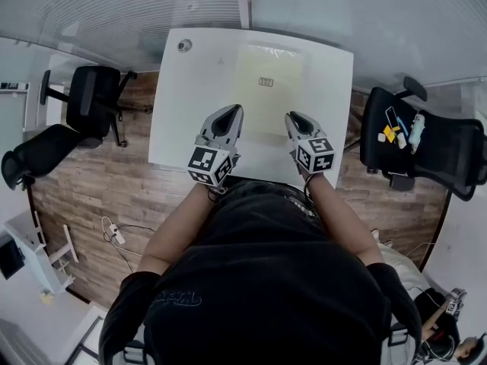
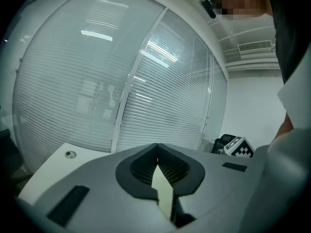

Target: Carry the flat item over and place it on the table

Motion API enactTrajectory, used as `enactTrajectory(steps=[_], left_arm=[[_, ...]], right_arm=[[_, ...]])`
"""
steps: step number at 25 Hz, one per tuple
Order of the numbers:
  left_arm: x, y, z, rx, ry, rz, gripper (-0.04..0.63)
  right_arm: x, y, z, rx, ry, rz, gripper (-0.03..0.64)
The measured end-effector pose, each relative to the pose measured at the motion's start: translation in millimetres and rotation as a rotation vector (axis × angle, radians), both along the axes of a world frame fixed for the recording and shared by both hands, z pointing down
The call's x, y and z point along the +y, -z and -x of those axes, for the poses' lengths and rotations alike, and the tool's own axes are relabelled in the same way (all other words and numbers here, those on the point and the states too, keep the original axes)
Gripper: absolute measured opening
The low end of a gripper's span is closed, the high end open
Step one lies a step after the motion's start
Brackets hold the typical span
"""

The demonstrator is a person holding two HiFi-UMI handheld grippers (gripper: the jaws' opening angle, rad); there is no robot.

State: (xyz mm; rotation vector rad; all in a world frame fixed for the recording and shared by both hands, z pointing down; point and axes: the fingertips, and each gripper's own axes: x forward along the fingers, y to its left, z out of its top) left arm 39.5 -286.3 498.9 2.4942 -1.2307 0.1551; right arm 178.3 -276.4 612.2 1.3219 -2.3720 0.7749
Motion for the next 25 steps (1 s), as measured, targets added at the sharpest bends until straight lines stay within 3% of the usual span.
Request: enactTrajectory(steps=[8,12,25], left_arm=[[20.6,24.0,-10.9,0.01,0.0,-0.065,0.015],[29.6,29.1,-15.9,0.003,-0.005,-0.079,0.015],[54.2,36.6,11.5,-0.005,-0.047,-0.103,0.014]], right_arm=[[24.0,69.4,14.1,-0.047,0.114,-0.16,0.021],[30.5,93.9,12.4,-0.105,0.113,-0.197,0.021],[50.1,113.5,43.2,-0.096,0.091,-0.245,0.021]])
